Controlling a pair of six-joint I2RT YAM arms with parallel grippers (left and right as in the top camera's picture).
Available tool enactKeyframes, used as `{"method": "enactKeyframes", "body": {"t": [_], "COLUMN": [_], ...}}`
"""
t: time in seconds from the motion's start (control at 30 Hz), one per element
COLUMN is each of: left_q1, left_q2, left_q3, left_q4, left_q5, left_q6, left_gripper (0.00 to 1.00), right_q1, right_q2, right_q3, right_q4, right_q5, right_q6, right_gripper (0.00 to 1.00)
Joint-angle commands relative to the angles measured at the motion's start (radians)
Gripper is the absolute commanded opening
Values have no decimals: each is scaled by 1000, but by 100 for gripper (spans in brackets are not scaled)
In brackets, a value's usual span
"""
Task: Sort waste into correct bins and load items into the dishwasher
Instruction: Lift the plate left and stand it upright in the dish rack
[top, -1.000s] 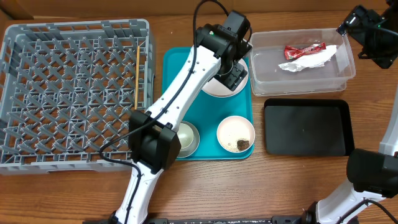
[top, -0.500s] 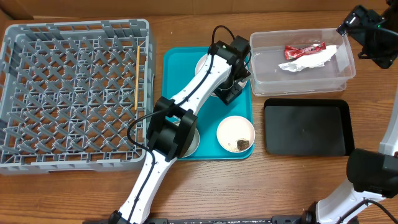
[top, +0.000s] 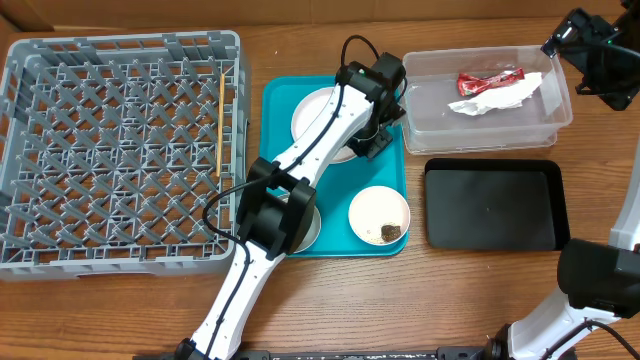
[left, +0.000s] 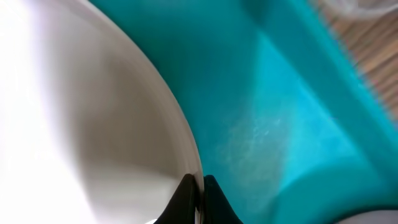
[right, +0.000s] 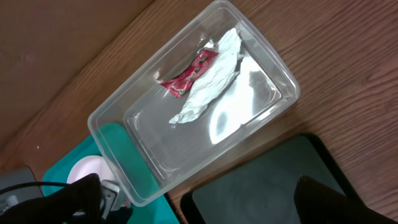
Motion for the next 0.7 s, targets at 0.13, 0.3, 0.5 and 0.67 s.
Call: {"method": "enactKeyframes", "body": {"t": [0.13,0.3,0.5,0.67], "left_q1": [100,309,617,790], "left_q2": [-136,-311,-336,-309], "left_q3": [352,415,412,343], "left_q4": [-72,-93,-240,-291], "left_q5": [294,580,859,1015], "left_q6": [-236,-335,-361,-261], "left_gripper": [4,4,4,4], "right_q1": [-2,-2,-2,-2], "right_q2": [-5,-5,-5,-5], "right_q3": [15,15,15,15], "right_q4": [5,5,5,5], "right_q5": [-1,-1,-1,-1], "right_q6": [4,4,4,4], "right_gripper": [100,100,100,100]}}
